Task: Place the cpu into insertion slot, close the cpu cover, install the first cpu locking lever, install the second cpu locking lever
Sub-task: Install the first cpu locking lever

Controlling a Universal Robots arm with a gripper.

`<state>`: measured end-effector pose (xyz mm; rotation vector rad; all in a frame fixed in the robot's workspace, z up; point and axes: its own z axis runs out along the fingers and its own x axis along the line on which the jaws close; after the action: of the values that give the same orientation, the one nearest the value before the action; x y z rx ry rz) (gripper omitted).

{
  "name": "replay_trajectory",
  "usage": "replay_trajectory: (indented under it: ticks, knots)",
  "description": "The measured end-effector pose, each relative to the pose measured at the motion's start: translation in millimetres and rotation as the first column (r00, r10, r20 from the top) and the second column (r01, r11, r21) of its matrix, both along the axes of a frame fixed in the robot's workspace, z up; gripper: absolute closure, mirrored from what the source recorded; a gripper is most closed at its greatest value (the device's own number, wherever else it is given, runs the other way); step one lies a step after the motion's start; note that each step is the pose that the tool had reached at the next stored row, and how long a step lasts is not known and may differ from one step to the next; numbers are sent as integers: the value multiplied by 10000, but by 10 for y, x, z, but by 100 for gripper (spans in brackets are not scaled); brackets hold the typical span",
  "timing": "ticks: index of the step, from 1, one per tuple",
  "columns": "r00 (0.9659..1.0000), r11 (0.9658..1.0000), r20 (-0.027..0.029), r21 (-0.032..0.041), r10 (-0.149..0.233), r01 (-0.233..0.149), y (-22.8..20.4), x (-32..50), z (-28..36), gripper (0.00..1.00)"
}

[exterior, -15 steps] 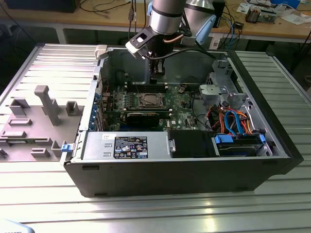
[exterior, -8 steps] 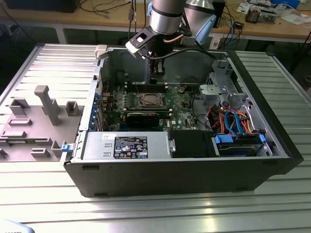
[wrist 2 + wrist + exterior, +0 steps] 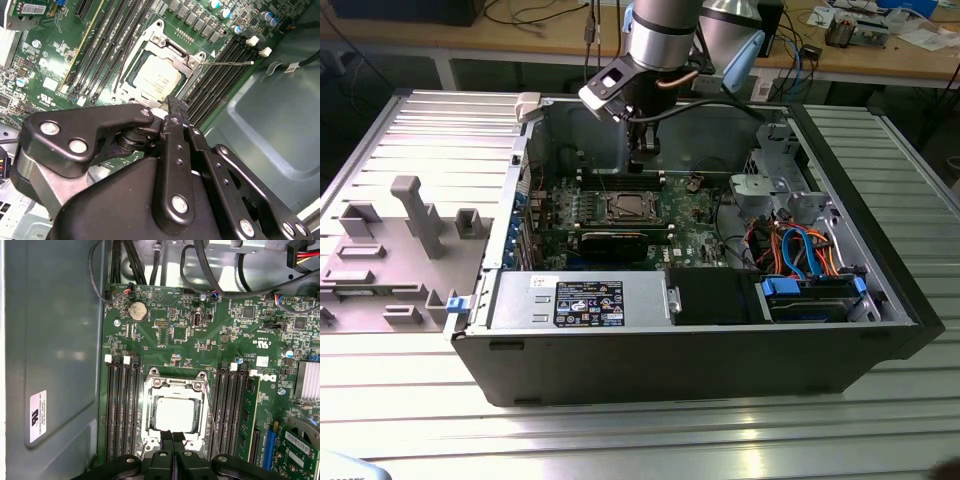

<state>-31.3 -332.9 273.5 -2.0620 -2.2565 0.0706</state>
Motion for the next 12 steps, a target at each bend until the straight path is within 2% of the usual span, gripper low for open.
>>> replay_trajectory:
  ticks: [12]
  knots:
    - [9988,9988,0,-1,484,-484,0,0,0,89]
